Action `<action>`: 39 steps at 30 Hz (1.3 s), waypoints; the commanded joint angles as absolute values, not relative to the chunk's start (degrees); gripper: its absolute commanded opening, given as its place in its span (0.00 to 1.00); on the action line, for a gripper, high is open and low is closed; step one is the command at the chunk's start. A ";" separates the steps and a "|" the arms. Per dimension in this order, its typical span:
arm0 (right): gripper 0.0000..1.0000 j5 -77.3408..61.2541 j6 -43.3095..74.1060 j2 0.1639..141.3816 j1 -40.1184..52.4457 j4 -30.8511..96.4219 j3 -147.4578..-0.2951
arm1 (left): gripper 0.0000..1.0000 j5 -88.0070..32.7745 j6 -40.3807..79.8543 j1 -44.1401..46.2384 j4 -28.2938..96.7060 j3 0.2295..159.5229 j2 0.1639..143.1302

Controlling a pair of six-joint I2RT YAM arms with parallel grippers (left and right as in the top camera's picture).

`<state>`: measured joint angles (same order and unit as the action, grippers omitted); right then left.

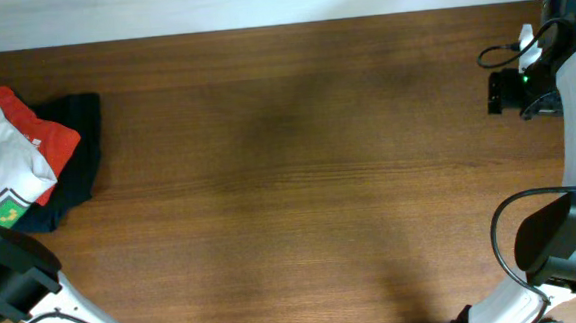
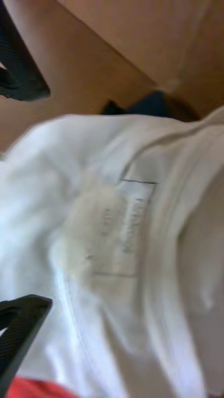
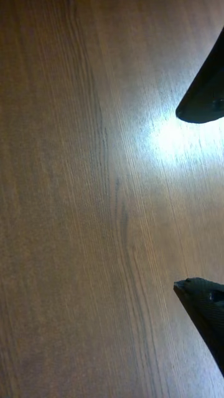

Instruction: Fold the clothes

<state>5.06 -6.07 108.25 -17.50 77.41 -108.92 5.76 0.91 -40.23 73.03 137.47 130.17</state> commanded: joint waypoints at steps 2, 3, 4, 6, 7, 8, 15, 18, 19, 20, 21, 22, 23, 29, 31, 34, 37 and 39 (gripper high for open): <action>1.00 -2.35 -5.72 106.41 -17.65 77.71 -109.95 | 0.99 6.87 -0.23 -33.52 79.90 149.93 129.51; 0.99 -6.61 -5.69 106.41 -17.65 78.78 -109.95 | 0.99 6.92 -0.21 -28.64 83.90 150.47 129.40; 0.99 -8.16 -5.69 106.41 -17.65 80.03 -109.95 | 0.99 7.11 -0.19 -25.56 86.96 150.28 129.43; 0.99 -8.60 -5.52 106.41 -17.65 83.74 -109.95 | 0.99 7.51 1.67 -19.81 92.27 149.77 129.43; 0.99 -8.62 -5.50 106.41 -17.65 85.30 -109.95 | 0.99 7.51 3.68 -17.43 94.61 149.77 129.43; 0.99 -8.62 -5.50 106.41 -17.65 86.39 -109.95 | 0.99 7.35 3.90 -13.87 96.73 149.42 129.43; 0.99 -9.76 -5.52 100.07 -17.65 97.10 -105.54 | 0.99 6.87 5.85 -0.47 96.75 126.93 121.10; 0.99 -13.13 -5.54 84.58 -16.47 88.62 -92.42 | 0.99 6.96 10.63 -0.54 96.42 104.07 105.60; 0.99 -13.06 -5.54 76.88 -14.39 84.31 -86.11 | 0.99 7.42 11.20 -0.54 95.00 99.53 101.08; 0.99 -12.08 -5.52 69.65 -11.62 81.14 -80.58 | 0.99 7.55 11.33 -0.54 90.72 92.77 92.01; 0.99 -10.00 -5.52 63.53 -8.95 78.70 -76.09 | 0.99 7.53 11.33 -0.54 86.98 87.37 83.70; 0.99 -9.45 -5.52 57.43 -6.46 76.20 -71.68 | 0.99 7.53 11.31 -0.54 83.37 82.08 74.63; 0.99 -9.52 -5.50 52.82 -5.04 75.61 -68.29 | 0.99 7.53 11.31 -0.54 81.03 78.67 68.12; 0.98 -9.87 -5.52 43.70 -4.51 75.85 -64.86 | 0.99 6.02 11.31 -0.54 75.33 71.24 40.69; 0.99 -9.87 -5.52 44.16 -4.51 75.81 -64.86 | 0.99 6.02 11.31 -0.54 78.26 71.24 34.54; 0.99 -9.87 -5.52 43.83 -4.51 75.83 -64.86 | 0.99 6.02 11.31 -0.54 85.14 71.24 32.82; 0.98 -9.82 -5.54 40.16 -4.49 75.61 -64.86 | 0.99 6.02 11.31 -0.54 87.90 71.24 32.82; 0.99 -8.86 -5.56 33.08 -3.44 70.02 -63.44 | 0.99 6.02 11.31 -0.54 87.90 71.24 32.82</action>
<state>-9.93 -5.98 37.39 -4.69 72.40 -64.10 6.39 10.59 -0.45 87.85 71.46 32.95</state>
